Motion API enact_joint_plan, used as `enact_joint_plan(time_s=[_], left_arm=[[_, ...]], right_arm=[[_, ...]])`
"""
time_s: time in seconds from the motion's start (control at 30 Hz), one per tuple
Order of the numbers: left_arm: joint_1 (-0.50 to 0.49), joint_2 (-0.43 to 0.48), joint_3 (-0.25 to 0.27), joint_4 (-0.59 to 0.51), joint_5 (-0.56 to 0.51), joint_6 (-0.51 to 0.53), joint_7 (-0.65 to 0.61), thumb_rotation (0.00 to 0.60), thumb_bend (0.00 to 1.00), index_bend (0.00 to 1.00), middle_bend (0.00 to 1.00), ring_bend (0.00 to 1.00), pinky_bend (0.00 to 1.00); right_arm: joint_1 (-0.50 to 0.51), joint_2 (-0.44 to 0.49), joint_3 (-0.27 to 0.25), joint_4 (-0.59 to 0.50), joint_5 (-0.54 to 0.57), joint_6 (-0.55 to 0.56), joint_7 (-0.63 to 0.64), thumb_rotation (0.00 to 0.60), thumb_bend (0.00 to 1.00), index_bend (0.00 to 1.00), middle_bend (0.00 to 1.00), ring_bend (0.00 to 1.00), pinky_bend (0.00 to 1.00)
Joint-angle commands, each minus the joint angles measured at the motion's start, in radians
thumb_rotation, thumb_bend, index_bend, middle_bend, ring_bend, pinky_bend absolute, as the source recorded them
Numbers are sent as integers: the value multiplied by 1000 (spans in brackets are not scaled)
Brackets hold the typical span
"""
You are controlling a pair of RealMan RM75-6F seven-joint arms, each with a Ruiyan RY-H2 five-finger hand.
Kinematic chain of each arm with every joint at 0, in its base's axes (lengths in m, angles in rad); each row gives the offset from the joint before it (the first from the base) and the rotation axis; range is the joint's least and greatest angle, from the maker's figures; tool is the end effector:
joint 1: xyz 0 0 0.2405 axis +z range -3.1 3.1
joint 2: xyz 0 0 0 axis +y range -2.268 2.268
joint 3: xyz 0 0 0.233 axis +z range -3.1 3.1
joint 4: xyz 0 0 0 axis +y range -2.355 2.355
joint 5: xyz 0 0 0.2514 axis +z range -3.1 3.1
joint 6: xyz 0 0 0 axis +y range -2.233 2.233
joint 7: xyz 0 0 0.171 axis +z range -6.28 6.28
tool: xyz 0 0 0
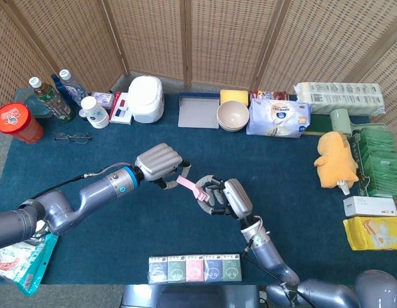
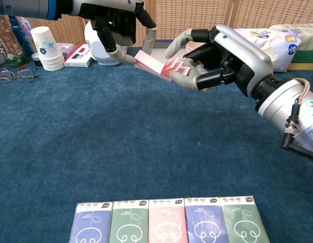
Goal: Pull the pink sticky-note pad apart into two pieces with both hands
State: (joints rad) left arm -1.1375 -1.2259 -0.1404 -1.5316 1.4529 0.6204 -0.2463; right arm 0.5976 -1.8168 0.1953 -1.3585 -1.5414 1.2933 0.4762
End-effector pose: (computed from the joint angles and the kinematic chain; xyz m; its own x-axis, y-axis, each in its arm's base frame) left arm -0.0173 0.4002 -0.0218 0.5777 0.3394 0.7423 0.6604 -0.7288 -0.1807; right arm -0.0676 -0.3093 -0.0782 -0.3888 -0.3182 0.8646 -0.7707 -0.4020 -0.4945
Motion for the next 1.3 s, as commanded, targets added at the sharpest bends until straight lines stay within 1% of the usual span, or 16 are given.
enact_joint_plan(time_s=[0.03,0.13,0.33,0.4,0.63,0.77,0.87,1.3], left_arm=[[0,-1,0,0,-1,0,0,600,352,683,927,986,952],[1,-1,2,-1,-1,0,3,600,352,682,927,986,952],[0,-1,3,-3,-4,-5,6,600,353,679,927,986,952],[-1,0,2,-5,-5,-6,6,600,352,677,927,987,952],[0,8,-7,-4,-10,3,2,600,352,677,927,986,952],[0,11,-8,-5,-11,0,-1,600,352,677,927,986,952],[1,13,-8,-7,-10,2,-2,600,352,678,927,986,952],[8,31,-12,-14,0,16,-29,600,352,677,927,986,952]], right_arm=[[1,0,-1,-1,0,-1,-2,600,343,469,835,885,760],[2,1,-2,-1,1,-2,-2,600,344,502,838,886,760],[4,-1,0,-2,3,-2,-8,600,346,526,841,887,760],[5,0,-2,-2,4,-5,-10,600,346,496,841,887,760],[-1,10,-8,-4,6,-3,-12,600,347,338,833,883,760],[1,17,-8,4,3,-3,-39,600,350,276,829,880,760],[-1,16,-7,12,5,1,-52,600,352,265,828,879,760],[-10,29,-7,42,21,-3,-6,600,355,265,828,878,760]])
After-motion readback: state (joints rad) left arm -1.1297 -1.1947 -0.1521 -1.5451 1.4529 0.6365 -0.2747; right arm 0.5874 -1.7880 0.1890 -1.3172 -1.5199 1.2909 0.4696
